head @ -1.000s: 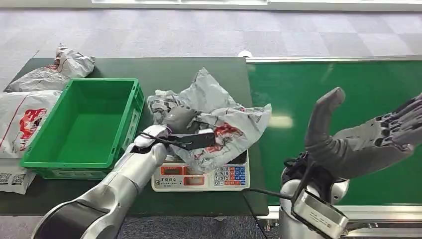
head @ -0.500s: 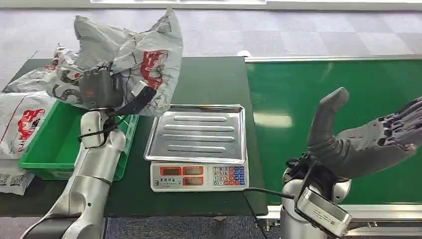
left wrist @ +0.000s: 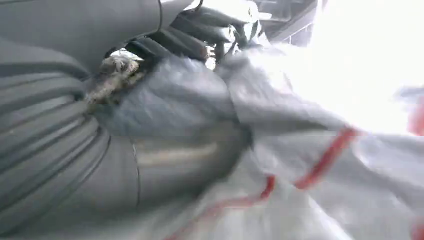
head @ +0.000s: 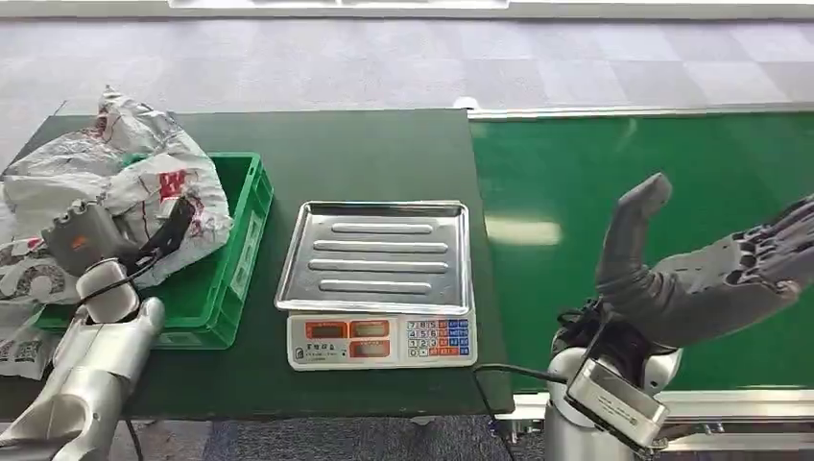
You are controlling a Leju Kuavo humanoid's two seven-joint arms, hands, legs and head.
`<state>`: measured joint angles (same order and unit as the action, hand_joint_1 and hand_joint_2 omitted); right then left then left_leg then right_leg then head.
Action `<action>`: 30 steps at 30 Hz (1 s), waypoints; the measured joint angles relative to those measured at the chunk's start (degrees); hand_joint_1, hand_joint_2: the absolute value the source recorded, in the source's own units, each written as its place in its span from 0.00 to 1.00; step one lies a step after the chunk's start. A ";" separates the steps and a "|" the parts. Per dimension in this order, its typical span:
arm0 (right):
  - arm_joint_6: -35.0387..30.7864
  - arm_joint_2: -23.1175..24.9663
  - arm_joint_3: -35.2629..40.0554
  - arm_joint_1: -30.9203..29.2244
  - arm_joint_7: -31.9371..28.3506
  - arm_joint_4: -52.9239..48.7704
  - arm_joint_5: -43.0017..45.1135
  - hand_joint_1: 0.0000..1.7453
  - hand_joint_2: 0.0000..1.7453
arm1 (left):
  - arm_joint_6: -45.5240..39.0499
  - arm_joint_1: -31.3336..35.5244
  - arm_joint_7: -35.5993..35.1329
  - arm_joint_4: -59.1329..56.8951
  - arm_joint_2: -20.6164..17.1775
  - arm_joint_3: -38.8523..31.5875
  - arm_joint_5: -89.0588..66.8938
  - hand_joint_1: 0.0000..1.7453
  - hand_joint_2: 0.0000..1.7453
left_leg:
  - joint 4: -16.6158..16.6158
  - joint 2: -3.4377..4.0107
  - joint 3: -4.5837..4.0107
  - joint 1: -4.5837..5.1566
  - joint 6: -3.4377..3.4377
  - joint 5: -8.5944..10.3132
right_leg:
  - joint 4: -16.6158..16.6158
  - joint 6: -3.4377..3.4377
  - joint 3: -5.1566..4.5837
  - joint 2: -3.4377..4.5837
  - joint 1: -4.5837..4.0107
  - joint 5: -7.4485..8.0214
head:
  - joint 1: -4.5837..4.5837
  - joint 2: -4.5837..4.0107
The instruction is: Moved the parcel from conveyor to table for the left to box.
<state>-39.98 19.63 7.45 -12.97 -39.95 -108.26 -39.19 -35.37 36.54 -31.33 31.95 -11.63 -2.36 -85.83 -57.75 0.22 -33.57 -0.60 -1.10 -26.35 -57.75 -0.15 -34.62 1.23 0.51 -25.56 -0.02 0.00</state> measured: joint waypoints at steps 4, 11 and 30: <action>0.00 -0.02 -0.02 0.01 -0.02 0.00 -0.48 0.00 1.00 | -2.91 -0.05 1.51 -3.41 -1.40 -0.35 0.13 0.00 0.00 | 0.00 -0.23 -0.05 0.01 0.00 0.00 | 0.00 0.01 0.03 -0.16 0.00 -0.02 | -0.02 0.00; 0.00 -0.02 -0.02 0.01 -0.02 0.00 -0.61 0.00 1.00 | -3.47 0.10 1.99 -5.63 -2.45 -0.46 0.13 0.00 0.00 | 0.00 -0.23 -0.03 0.00 0.00 0.01 | 0.00 0.02 0.03 -0.23 -0.01 -0.03 | 0.00 0.00; 0.00 -0.11 -0.02 0.32 -0.02 0.90 0.22 0.00 1.00 | -4.74 -10.63 72.28 48.73 21.84 -31.60 63.66 0.00 1.00 | -0.12 -0.21 0.03 0.05 0.12 -0.22 | 0.05 -0.17 0.12 -0.14 0.04 -0.15 | 0.00 0.00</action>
<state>-39.98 19.52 7.43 -12.65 -39.98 -107.36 -38.97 -40.11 25.91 40.96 80.68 10.21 -33.96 -22.17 -57.87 0.01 -33.54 -0.55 -0.98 -26.57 -57.69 -0.31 -34.49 1.09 0.55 -25.70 -0.02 0.00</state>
